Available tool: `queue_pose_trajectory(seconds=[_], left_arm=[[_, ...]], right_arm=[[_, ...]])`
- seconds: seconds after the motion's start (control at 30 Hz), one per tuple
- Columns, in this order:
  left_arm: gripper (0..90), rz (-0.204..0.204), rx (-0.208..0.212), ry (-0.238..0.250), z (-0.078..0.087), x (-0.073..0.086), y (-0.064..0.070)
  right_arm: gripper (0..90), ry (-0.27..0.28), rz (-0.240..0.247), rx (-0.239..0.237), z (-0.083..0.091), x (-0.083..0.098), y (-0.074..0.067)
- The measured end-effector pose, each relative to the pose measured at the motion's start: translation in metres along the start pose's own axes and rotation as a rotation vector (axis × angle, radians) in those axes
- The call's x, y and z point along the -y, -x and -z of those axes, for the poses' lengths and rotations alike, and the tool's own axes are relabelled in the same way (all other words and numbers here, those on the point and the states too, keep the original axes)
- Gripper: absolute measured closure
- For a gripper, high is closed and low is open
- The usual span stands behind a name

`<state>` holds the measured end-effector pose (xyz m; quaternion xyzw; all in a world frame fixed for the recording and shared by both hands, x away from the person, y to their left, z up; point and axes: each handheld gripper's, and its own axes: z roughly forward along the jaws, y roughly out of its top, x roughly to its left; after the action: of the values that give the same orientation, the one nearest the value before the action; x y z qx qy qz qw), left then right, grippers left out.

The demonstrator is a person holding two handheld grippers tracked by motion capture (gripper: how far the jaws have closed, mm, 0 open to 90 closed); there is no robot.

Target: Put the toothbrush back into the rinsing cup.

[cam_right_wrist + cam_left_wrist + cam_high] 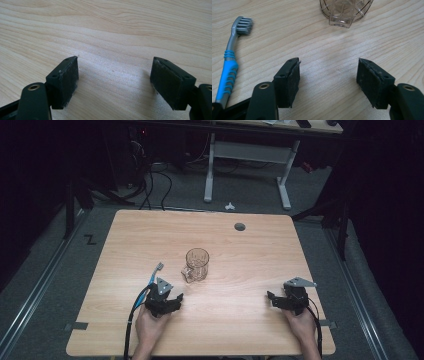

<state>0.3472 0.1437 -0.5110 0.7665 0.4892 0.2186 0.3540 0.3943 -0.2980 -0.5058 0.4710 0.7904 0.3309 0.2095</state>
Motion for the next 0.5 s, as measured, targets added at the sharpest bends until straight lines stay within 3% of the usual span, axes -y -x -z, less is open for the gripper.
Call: queue_pose_trajectory(seconds=[0.5], left_arm=[[34.0, -0.002, 0.006, -0.001, -0.0002, -0.0001, 0.0]], right_arm=[[22.9, 0.0, 0.0, 0.0, 0.0, 0.0, 0.0]])
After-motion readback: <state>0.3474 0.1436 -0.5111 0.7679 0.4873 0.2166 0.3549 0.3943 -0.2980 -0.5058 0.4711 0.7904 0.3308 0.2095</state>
